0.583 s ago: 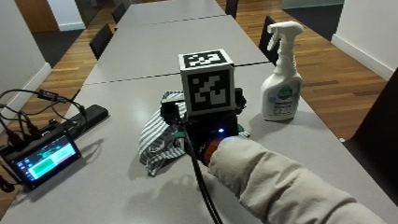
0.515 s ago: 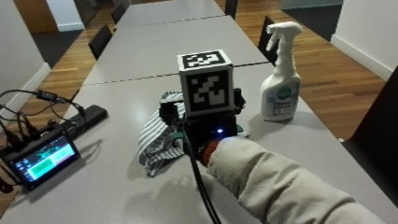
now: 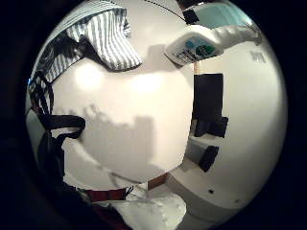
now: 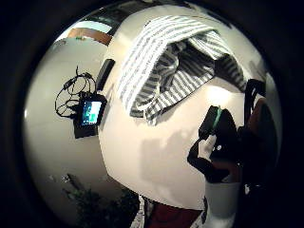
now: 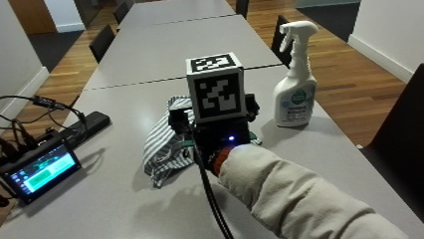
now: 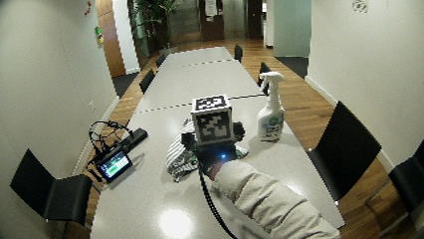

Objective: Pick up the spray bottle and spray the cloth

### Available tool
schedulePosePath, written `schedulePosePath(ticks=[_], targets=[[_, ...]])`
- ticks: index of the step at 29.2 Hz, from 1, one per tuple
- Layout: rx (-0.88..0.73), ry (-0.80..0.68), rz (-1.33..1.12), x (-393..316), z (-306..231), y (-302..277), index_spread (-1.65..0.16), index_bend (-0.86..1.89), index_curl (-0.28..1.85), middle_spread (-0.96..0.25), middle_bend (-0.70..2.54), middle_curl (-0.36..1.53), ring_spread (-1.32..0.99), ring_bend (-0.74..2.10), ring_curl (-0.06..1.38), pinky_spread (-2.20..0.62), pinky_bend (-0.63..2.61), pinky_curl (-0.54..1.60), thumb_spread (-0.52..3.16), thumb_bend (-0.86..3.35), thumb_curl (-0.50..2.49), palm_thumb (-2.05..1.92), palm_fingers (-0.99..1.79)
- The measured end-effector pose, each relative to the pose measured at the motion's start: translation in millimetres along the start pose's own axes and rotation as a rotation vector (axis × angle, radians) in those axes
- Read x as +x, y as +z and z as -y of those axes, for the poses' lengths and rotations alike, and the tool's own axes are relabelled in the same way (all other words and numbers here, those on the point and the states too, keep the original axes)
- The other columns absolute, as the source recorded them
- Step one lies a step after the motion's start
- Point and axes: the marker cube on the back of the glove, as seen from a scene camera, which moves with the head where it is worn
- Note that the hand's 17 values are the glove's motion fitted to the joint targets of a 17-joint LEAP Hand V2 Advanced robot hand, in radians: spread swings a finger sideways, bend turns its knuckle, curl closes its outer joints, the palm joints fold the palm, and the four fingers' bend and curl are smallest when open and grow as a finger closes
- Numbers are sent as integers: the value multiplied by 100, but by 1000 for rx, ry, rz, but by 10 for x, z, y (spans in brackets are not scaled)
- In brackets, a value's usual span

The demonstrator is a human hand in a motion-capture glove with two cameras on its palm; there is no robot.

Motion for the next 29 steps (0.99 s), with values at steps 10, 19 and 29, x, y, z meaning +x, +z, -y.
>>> schedulePosePath(ticks=[10,19,29], targets=[[15,-90,192,230,-258,-17,-22,41,39,-14,83,41,-17,90,44,-23,92,44,77,22,42,77,123],[422,55,1036,1768,-412,23,-26,40,44,-14,73,42,-16,65,41,-19,45,35,73,19,48,90,77],[244,88,1210,2721,46,853,-33,23,37,-12,57,37,-15,48,31,-5,30,26,78,10,49,93,66]])
